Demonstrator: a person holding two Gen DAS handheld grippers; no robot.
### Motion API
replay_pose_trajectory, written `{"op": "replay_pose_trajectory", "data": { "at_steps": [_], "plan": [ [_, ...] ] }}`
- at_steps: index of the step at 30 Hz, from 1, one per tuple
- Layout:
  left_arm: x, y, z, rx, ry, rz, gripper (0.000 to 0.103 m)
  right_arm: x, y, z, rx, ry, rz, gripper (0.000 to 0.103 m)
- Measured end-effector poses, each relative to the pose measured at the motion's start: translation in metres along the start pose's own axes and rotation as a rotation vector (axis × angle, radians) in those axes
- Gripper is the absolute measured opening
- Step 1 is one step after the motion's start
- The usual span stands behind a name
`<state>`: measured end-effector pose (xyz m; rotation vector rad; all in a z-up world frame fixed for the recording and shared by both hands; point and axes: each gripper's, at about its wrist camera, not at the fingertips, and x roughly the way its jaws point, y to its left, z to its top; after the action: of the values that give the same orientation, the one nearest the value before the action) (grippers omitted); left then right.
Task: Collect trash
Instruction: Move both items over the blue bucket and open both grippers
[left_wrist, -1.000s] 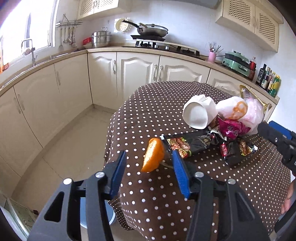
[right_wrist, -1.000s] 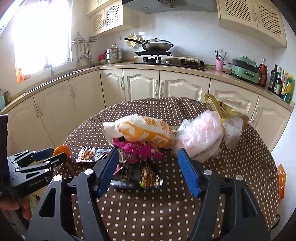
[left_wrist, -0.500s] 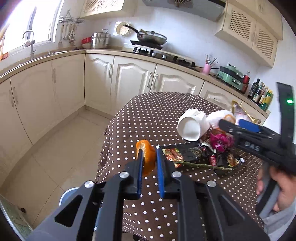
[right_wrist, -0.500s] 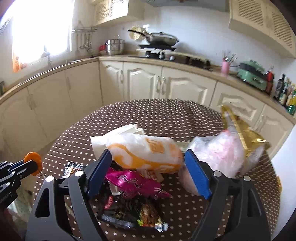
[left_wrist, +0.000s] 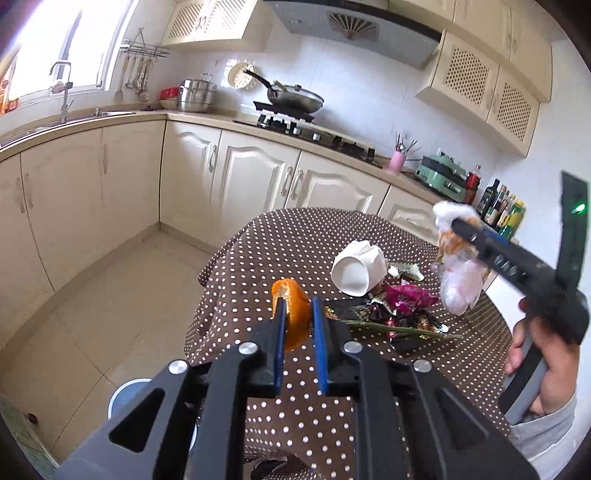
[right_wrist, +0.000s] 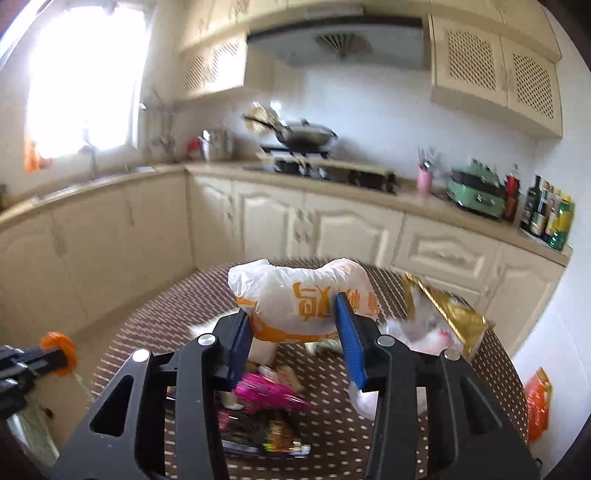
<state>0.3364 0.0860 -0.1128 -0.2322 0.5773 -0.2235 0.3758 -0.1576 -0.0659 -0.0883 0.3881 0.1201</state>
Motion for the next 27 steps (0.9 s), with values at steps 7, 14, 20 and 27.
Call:
{"op": "replay_pose_trajectory", "data": {
  "at_steps": [7, 14, 20, 27],
  "plan": [
    [-0.044, 0.035, -0.01, -0.04, -0.045, 0.072, 0.013, -0.024, 0.048, 0.013, 0.037, -0.022, 0.254, 0.041],
    [-0.081, 0.097, -0.031, -0.122, -0.044, 0.198, 0.013, -0.013, 0.143, 0.004, 0.017, 0.083, 0.553, 0.041],
    [-0.085, 0.16, -0.068, -0.203, 0.041, 0.286, 0.013, 0.007, 0.232, -0.032, -0.063, 0.207, 0.68, 0.041],
    [-0.051, 0.226, -0.121, -0.289, 0.205, 0.367, 0.013, 0.055, 0.297, -0.104, -0.132, 0.404, 0.728, 0.041]
  ]
}}
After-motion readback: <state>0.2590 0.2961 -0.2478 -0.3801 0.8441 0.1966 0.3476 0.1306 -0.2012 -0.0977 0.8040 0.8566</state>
